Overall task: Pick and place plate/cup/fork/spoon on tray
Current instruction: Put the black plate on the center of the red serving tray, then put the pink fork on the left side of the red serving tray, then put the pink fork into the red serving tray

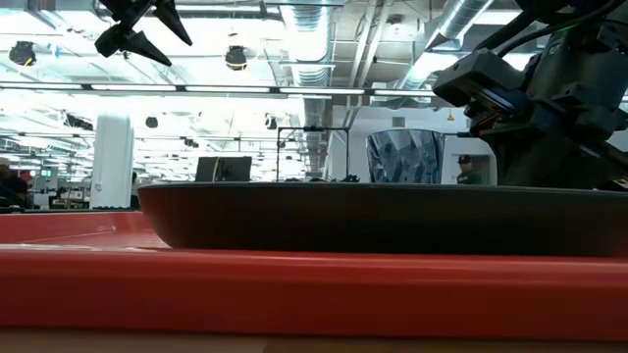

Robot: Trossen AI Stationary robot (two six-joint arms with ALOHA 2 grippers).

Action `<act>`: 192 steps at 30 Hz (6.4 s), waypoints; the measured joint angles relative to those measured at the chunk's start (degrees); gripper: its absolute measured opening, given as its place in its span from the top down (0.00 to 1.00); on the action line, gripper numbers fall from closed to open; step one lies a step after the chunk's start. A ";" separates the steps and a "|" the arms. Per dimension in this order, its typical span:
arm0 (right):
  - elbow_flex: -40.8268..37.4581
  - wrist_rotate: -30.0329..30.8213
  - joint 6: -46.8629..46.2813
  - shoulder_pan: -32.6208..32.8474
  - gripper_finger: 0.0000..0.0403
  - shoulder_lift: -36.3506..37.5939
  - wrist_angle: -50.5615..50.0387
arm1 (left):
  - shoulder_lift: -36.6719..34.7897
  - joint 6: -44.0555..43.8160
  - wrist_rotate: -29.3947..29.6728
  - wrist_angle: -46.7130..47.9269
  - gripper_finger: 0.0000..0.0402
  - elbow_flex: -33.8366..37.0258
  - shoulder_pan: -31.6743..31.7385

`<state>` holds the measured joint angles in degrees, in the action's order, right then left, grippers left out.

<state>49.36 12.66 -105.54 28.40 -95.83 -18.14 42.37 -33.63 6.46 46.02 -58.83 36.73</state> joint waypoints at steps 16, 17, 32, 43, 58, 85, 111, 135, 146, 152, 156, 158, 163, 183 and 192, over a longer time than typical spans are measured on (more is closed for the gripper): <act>0.02 -0.82 -0.98 -0.04 0.64 0.14 0.01 | 0.00 0.00 0.00 0.00 0.34 0.00 0.00; 0.02 -0.81 -0.96 -0.04 0.63 0.47 -0.13 | 0.00 0.00 0.00 -0.01 0.34 0.00 0.00; 0.04 -0.89 -0.89 -2.38 0.56 16.00 -20.45 | 0.00 0.02 -0.03 0.00 0.34 0.00 0.00; 0.04 -0.19 28.48 -29.16 0.54 27.23 -31.94 | 0.00 -0.44 -0.63 -0.04 0.34 0.00 0.00; 0.69 -2.70 61.16 -61.24 0.43 12.78 -16.68 | 0.00 -0.55 -0.63 0.85 0.34 0.00 0.00; 10.73 -2.11 65.78 -61.53 0.49 -9.20 -16.86 | 0.00 -1.75 -0.38 3.00 0.34 0.00 0.00; 16.03 -5.70 62.56 -59.93 0.95 1.93 -24.22 | 0.02 -3.23 -0.77 1.67 0.34 0.00 0.00; 30.82 -8.33 63.71 -42.52 0.70 1.67 -13.91 | 4.82 7.40 -13.81 -12.09 0.34 11.84 1.63; 35.26 -6.18 66.55 -38.11 0.62 6.35 -19.47 | 6.84 16.02 -11.51 15.26 0.34 13.62 -5.74; 35.56 -1.19 67.04 -36.02 0.66 12.81 -23.03 | 7.41 11.86 -8.44 14.99 0.34 20.83 -16.27; 35.57 3.29 67.22 -34.37 0.67 15.12 -25.10 | 7.37 7.43 -4.04 13.32 0.34 25.18 -21.09; 35.56 5.05 67.23 -33.86 0.67 15.28 -25.25 | 7.45 6.03 -4.02 10.92 0.34 26.38 -22.84; 35.54 5.32 67.21 -33.45 0.66 15.00 -25.86 | 10.14 0.11 2.61 6.21 0.34 27.39 -25.00; 35.54 5.33 66.57 -30.42 0.67 14.97 -29.39 | 33.81 2.88 1.74 -2.24 0.40 27.75 -27.61; 35.54 5.32 66.54 -28.53 0.68 14.97 -29.45 | 33.40 2.58 -1.49 -4.52 0.89 28.63 -25.61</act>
<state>84.90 17.98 -39.00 -0.12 -80.86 -47.59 75.77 -31.05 4.97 41.50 -30.20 11.12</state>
